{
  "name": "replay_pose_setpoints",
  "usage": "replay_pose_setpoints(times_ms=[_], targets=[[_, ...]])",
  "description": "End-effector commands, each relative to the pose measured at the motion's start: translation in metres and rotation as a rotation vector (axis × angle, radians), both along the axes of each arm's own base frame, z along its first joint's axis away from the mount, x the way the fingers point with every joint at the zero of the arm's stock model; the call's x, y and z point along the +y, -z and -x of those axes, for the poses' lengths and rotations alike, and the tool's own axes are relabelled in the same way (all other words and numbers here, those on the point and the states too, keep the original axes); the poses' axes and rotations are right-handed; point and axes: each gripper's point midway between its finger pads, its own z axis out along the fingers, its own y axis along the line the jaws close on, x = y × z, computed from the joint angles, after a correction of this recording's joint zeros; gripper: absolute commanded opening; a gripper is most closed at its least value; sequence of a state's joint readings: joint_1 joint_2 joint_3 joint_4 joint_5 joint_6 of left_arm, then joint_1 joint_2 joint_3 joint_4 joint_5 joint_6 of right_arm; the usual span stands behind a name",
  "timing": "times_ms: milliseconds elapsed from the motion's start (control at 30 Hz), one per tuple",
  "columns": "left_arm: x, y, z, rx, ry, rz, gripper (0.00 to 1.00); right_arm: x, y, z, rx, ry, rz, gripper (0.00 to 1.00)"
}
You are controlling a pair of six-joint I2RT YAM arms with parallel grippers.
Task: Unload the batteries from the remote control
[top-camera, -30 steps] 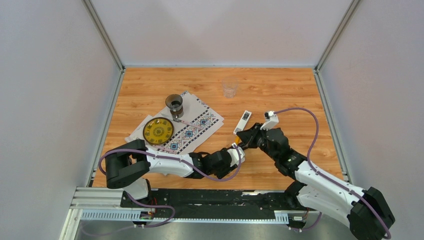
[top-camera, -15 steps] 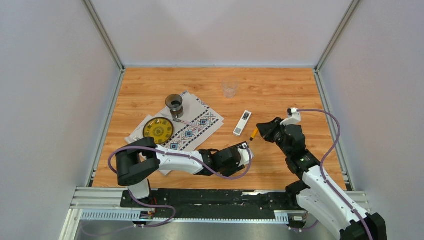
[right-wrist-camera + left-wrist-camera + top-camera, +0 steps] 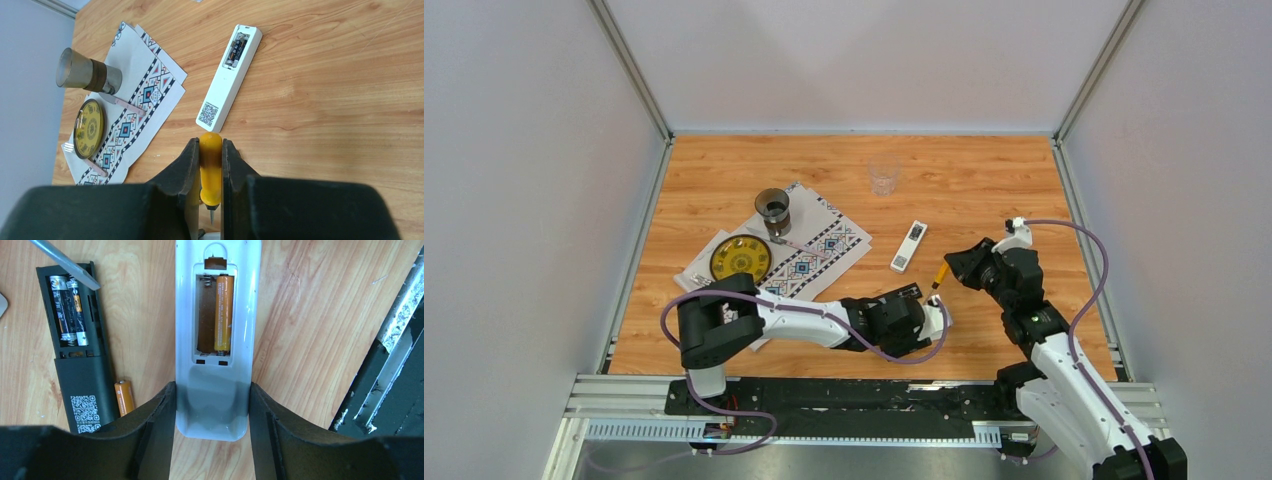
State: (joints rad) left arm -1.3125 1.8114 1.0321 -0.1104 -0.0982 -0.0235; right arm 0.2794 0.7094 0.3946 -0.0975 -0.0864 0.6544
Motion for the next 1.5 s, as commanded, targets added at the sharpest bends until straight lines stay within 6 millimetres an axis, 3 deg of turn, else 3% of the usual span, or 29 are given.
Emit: replay_pose_setpoints(times_ms=[0, 67, 100, 167, 200, 300, 367, 433, 467, 500, 567, 600, 667, 833, 1033, 1167, 1467], targets=[[0.015, -0.010, 0.007, -0.019, 0.019, 0.006, 0.56, 0.004, -0.022, -0.006, -0.055, -0.029, -0.005, 0.00], [0.022, -0.013, 0.007, -0.027, 0.000, 0.012, 0.63, 0.005, -0.022, -0.006, -0.055, -0.036, -0.005, 0.00], [0.022, -0.026, 0.005, -0.035, -0.019, 0.049, 0.66, 0.005, -0.022, -0.006, -0.053, -0.036, -0.005, 0.00], [0.024, -0.037, 0.008, -0.026, -0.026, 0.080, 0.68, 0.006, -0.024, -0.007, -0.058, -0.039, -0.005, 0.00], [0.022, -0.054, 0.010, -0.016, -0.037, 0.133, 0.68, 0.006, -0.023, -0.007, -0.056, -0.040, -0.003, 0.00], [0.016, -0.079, 0.020, 0.040, -0.036, 0.231, 0.68, 0.007, -0.023, -0.009, -0.054, -0.047, -0.002, 0.00], [0.012, -0.085, 0.029, 0.082, -0.027, 0.270, 0.65, 0.007, -0.024, -0.010, -0.054, -0.047, 0.000, 0.00], [0.002, -0.093, 0.040, 0.137, -0.010, 0.335, 0.52, 0.007, -0.024, -0.011, -0.055, -0.048, 0.002, 0.00], [0.003, -0.088, 0.046, 0.165, 0.000, 0.331, 0.47, 0.007, -0.024, -0.011, -0.054, -0.048, 0.003, 0.00], [-0.007, -0.089, 0.051, 0.194, 0.015, 0.366, 0.34, 0.008, -0.025, -0.011, -0.054, -0.051, -0.001, 0.00], [-0.013, -0.077, 0.057, 0.223, 0.022, 0.347, 0.21, 0.008, -0.024, -0.011, -0.052, -0.054, 0.000, 0.00], [-0.016, -0.073, 0.060, 0.236, 0.026, 0.342, 0.09, 0.008, -0.024, -0.012, -0.050, -0.054, 0.000, 0.00], [-0.021, -0.060, 0.063, 0.257, 0.029, 0.317, 0.00, 0.009, -0.025, -0.012, -0.051, -0.056, -0.002, 0.00], [-0.020, -0.033, 0.065, 0.282, 0.020, 0.239, 0.00, 0.010, -0.028, -0.011, -0.051, -0.065, -0.007, 0.00], [-0.001, -0.011, 0.050, 0.220, -0.060, 0.154, 0.00, 0.009, -0.027, -0.010, -0.052, -0.067, -0.002, 0.00], [0.023, 0.004, 0.038, 0.156, -0.116, 0.062, 0.00, 0.009, -0.027, -0.010, -0.050, -0.068, -0.002, 0.00], [0.053, 0.014, 0.005, 0.114, -0.200, 0.031, 0.00, 0.011, -0.027, -0.008, -0.046, -0.079, -0.002, 0.00]])
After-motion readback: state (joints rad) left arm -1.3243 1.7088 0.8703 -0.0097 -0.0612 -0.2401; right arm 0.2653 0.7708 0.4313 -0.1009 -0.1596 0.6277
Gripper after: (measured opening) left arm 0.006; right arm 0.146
